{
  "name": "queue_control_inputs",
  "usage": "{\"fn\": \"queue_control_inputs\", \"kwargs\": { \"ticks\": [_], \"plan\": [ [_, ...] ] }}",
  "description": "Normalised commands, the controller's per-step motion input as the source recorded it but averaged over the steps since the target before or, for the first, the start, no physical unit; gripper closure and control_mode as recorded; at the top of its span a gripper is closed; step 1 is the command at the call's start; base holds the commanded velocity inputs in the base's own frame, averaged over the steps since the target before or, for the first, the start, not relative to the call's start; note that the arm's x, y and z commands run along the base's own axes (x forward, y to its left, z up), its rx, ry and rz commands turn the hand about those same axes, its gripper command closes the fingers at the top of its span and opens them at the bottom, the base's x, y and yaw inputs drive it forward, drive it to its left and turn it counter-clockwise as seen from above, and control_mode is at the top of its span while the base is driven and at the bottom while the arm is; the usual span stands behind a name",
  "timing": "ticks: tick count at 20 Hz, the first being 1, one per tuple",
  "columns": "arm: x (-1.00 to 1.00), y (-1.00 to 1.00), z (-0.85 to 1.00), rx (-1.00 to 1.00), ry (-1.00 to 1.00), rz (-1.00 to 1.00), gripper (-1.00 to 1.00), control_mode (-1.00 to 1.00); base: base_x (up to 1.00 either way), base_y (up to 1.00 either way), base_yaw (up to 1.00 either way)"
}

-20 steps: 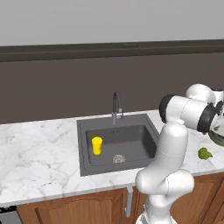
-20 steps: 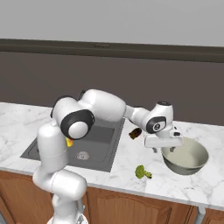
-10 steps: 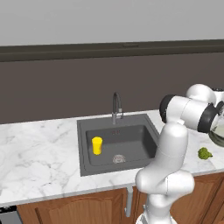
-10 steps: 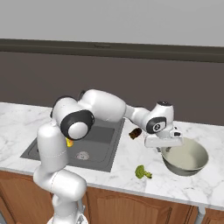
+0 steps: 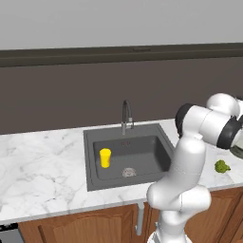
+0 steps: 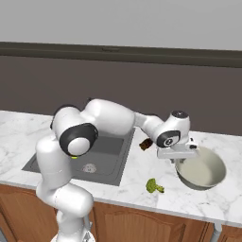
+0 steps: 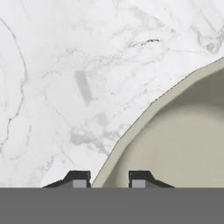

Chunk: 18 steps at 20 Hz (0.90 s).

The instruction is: Remove the broccoli and sweet potato from the sink. Then move the bowl and cup from the counter to the sink for washing.

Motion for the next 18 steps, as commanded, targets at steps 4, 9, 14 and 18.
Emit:
{"fn": "queue_control_inputs", "kwargs": {
  "ticks": [4,9,14,18],
  "plan": [
    [-0.08,0.09,0.3,-0.07,-0.19,0.03,1.0,-1.0,0.0,0.0,0.0],
    [-0.06,0.08,0.35,-0.13,-0.12,0.1,1.0,-1.0,0.0,0.0,0.0],
    [-0.12,0.03,0.38,-0.19,-0.17,0.12,1.0,-1.0,0.0,0.0,0.0],
    [-0.1,0.05,0.39,-0.2,-0.1,0.13,1.0,-1.0,0.0,0.0,0.0]
  ]
}}
